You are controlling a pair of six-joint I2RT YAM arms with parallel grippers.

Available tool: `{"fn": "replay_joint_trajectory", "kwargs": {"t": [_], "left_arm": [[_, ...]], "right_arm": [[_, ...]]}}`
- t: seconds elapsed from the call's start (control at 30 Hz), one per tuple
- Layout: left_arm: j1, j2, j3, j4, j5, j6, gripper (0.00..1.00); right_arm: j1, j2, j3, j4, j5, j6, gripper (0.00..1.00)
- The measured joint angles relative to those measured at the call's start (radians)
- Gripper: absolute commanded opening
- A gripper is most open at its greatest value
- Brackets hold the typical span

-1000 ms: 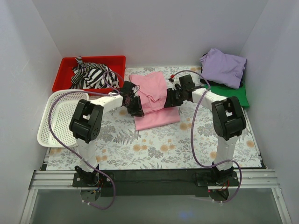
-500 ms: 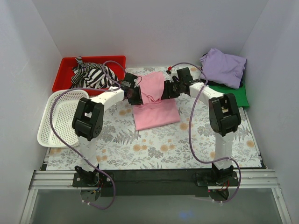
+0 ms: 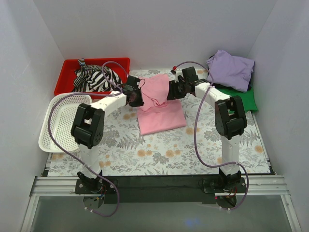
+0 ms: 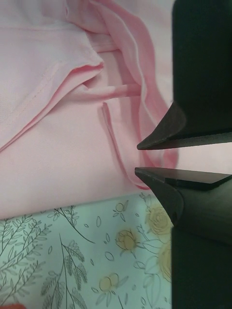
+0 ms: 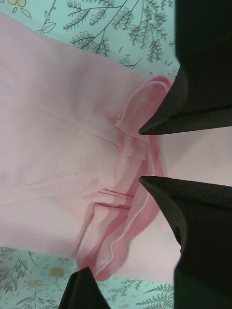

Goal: Fold and stack the t-shirts
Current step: Fold the tshirt

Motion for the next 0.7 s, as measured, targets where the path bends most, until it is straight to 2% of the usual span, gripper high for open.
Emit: {"fn": "replay_joint_trajectory", "kwargs": {"t": [0.17, 0.33, 0.53, 0.7], "left_arm": [[0.000, -0.139, -0.074, 0.027, 0.010, -0.003, 0.21], [0.000, -0.227, -0.125, 0.081, 0.182, -0.003, 0.22], [-0.001, -0.160, -0.168, 0.098, 0.339, -0.007, 0.22], [-0.001, -0.062, -0.169, 0.095, 0.332, -0.018, 0.20]], "right_arm": [[0.000, -0.107, -0.077, -0.002, 0.018, -0.018, 0.46], [0.000, -0.172, -0.129, 0.004, 0.018, -0.020, 0.46], [0.000, -0.171, -0.170, -0.002, 0.017, -0.019, 0.46], [0.000, -0.142, -0.169, 0.003, 0.012, -0.020, 0.46]]}}
